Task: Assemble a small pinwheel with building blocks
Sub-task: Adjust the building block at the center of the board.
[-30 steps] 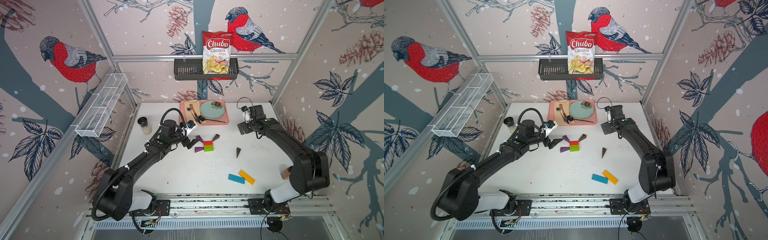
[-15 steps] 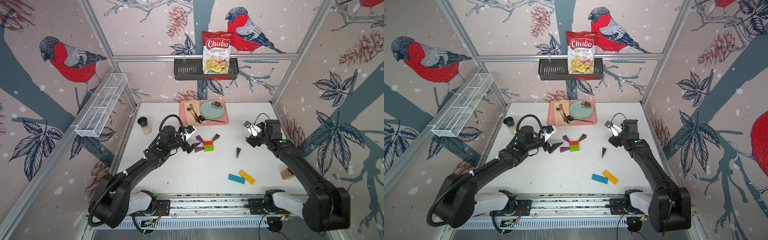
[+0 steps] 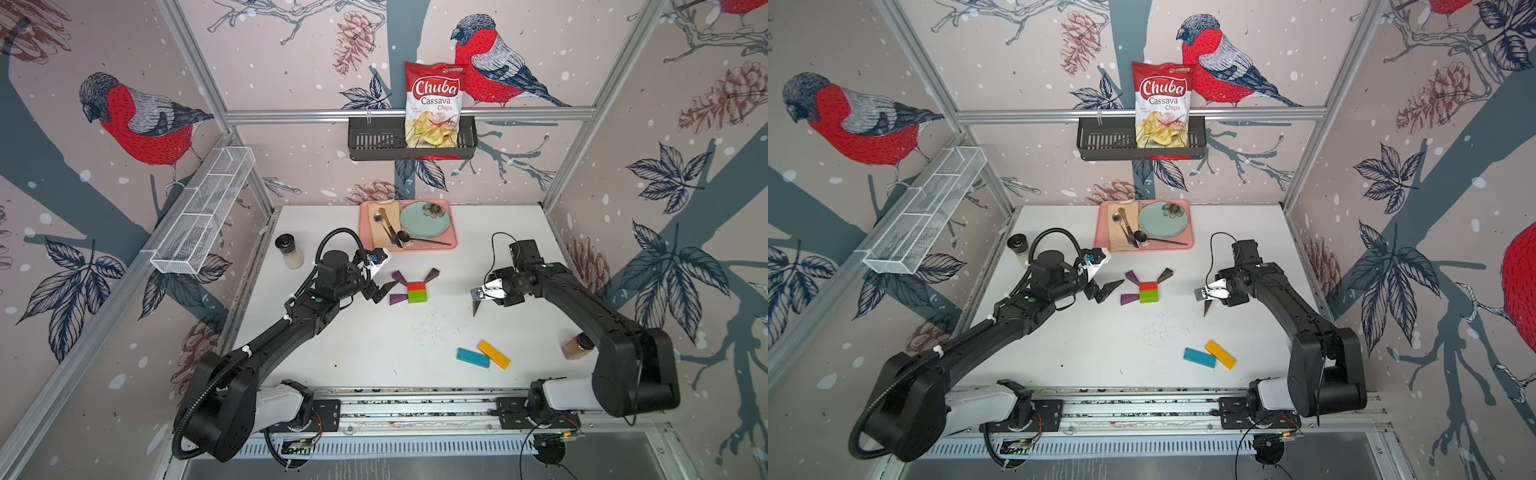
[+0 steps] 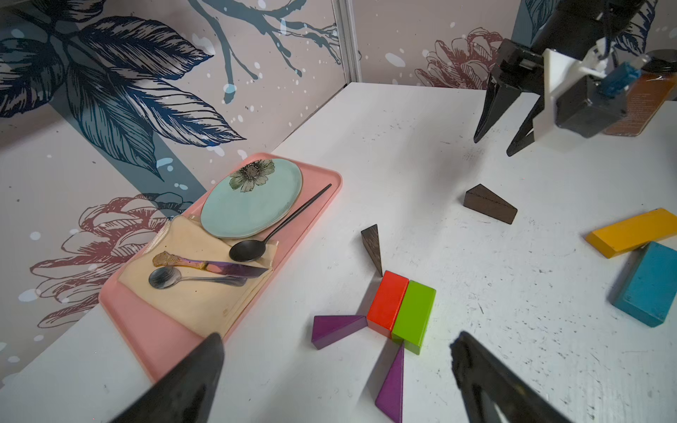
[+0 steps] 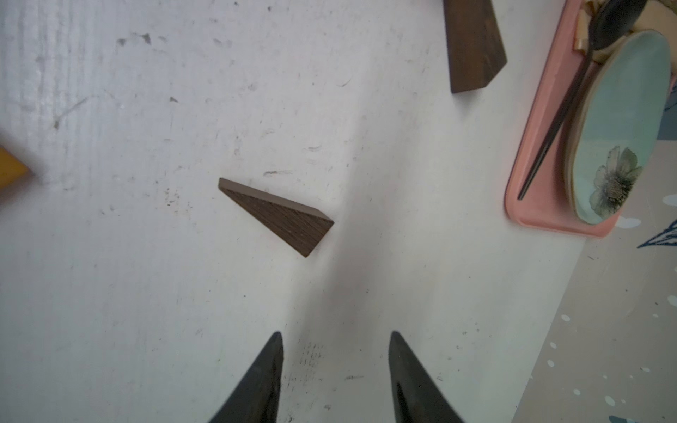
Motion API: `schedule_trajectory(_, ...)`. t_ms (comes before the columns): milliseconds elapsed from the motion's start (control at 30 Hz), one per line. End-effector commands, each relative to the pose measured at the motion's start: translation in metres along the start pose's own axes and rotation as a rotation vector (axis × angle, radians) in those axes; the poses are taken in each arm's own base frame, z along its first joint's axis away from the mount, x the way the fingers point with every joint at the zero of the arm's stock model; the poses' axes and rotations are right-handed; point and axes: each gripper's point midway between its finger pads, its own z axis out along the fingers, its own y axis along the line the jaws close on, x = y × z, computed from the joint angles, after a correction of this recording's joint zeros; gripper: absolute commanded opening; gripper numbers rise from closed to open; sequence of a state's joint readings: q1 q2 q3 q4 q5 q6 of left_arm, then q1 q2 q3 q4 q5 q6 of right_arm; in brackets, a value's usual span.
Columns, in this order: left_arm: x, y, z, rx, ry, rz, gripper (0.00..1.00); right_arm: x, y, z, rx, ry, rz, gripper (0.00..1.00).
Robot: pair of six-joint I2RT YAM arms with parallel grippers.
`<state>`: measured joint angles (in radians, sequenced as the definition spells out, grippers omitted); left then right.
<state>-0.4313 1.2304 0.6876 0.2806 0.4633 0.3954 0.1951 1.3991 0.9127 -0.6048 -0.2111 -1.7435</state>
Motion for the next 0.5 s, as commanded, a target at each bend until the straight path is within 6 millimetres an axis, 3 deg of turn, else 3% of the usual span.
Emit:
schedule_trajectory(0, -0.004, 0.005, -0.001, -0.023, -0.008, 0.011, 0.96, -0.002, 0.009, 0.013, -0.039, 0.019, -0.079, 0.4)
schedule_trajectory(167, -0.001, 0.006, -0.003, -0.033, 0.007, 0.005, 0.96, -0.012, 0.01, 0.018, -0.056, -0.012, -0.059, 0.38)
schedule_trajectory(467, 0.004, 0.005, -0.004, -0.04, 0.015, -0.009, 0.96, -0.019, 0.009, 0.025, -0.044, -0.008, -0.048, 0.47)
